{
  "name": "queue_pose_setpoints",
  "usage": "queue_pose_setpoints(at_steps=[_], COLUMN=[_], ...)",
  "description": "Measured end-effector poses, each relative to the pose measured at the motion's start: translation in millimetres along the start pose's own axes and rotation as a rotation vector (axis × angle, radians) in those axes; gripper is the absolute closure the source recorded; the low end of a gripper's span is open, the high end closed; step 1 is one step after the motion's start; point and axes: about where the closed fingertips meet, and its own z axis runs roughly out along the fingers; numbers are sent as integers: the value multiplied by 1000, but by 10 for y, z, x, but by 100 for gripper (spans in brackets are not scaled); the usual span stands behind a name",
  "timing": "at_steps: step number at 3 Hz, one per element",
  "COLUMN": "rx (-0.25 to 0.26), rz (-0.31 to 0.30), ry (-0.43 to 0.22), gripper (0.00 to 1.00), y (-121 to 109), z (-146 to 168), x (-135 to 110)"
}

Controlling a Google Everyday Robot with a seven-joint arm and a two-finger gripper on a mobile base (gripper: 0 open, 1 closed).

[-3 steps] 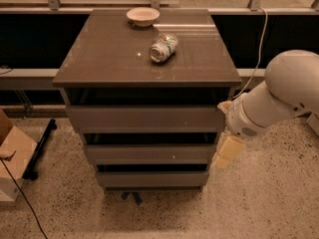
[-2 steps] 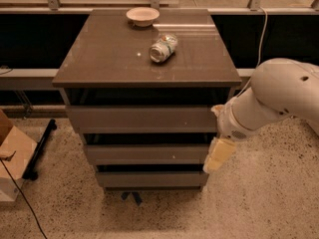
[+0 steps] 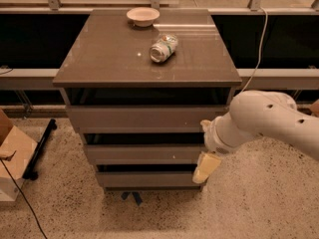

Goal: Open bottom drawer

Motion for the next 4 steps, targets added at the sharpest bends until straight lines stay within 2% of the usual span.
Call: queue_pose_setpoints(at_steps=[1,3,4], rx=[-9,-33,-107], rz=[27,114,279], ry=[-37,-94,-143], gripper=[0,0,0], y=[92,99,133], z=[466,1300,1869], x=[127,478,823])
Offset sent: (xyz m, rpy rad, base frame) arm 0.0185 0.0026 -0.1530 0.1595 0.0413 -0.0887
